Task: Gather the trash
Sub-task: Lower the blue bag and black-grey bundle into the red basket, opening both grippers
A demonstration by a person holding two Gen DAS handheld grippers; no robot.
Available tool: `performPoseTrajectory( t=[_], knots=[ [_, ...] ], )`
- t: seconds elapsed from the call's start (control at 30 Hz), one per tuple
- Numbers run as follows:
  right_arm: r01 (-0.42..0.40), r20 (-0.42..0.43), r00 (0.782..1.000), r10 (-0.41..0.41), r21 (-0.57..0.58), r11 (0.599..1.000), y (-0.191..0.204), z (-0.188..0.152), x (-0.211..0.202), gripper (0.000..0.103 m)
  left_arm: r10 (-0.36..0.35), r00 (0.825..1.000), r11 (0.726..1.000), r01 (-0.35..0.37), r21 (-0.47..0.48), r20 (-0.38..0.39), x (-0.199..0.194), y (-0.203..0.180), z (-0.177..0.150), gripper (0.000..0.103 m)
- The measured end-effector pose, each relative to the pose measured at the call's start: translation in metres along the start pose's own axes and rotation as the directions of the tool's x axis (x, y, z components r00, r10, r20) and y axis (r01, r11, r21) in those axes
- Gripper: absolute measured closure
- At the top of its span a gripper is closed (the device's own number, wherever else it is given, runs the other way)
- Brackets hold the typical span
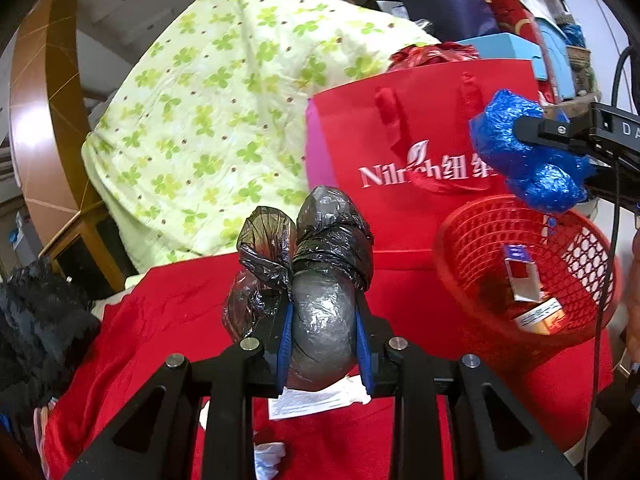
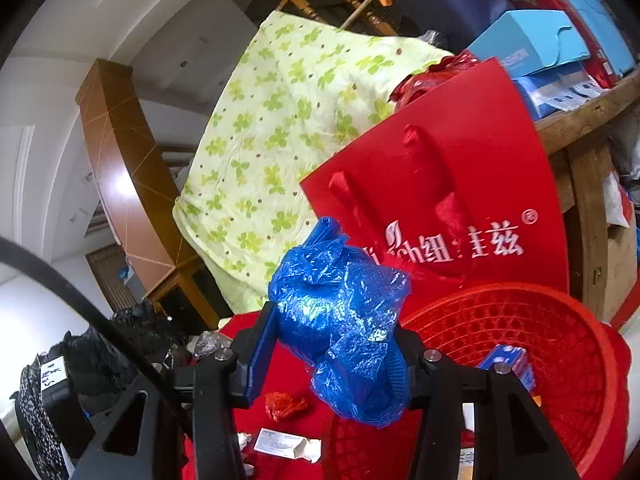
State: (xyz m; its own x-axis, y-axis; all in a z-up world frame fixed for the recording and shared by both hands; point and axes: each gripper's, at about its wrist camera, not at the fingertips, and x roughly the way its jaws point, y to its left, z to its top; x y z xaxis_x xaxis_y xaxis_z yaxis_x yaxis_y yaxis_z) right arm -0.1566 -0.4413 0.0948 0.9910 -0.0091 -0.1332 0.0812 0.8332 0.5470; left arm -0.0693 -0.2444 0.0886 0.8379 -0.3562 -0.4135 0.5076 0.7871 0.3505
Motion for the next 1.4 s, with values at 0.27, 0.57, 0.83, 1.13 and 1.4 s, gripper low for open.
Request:
performPoseTrajectory(
  t=[0.27,0.57,0.83,1.13,1.4],
  knots=[
    [0.026,0.054,0.998,-0.029,0.058,0.998,-0.025,0.015,-0.018,0.05,-0.042,0.999,0.997,0.041,0.066,0.023,-0.007,-0.033,0.019,0.074],
    [0.068,0.05,0.996,-0.077,0.154,0.986,-0.061,0.022,-0.026,0.05,-0.094,0.995,0.989,0.088,0.118,0.039,-0.012,-0.063,0.035,0.074],
    [0.084,0.036,0.995,-0.095,0.238,0.968,-0.082,0.021,-0.029,0.05,-0.136,0.99,0.982,0.129,0.14,0.038,-0.015,-0.082,0.042,0.074],
    [0.08,0.027,0.995,-0.097,0.369,0.926,-0.109,0.02,-0.032,0.05,-0.311,0.95,0.949,0.312,0.045,-0.036,-0.005,-0.091,0.042,0.074],
    [0.095,0.003,0.994,-0.109,0.449,0.889,-0.123,0.018,-0.029,0.05,-0.433,0.898,0.901,0.432,-0.028,-0.077,0.006,-0.105,0.033,0.072]
  ],
)
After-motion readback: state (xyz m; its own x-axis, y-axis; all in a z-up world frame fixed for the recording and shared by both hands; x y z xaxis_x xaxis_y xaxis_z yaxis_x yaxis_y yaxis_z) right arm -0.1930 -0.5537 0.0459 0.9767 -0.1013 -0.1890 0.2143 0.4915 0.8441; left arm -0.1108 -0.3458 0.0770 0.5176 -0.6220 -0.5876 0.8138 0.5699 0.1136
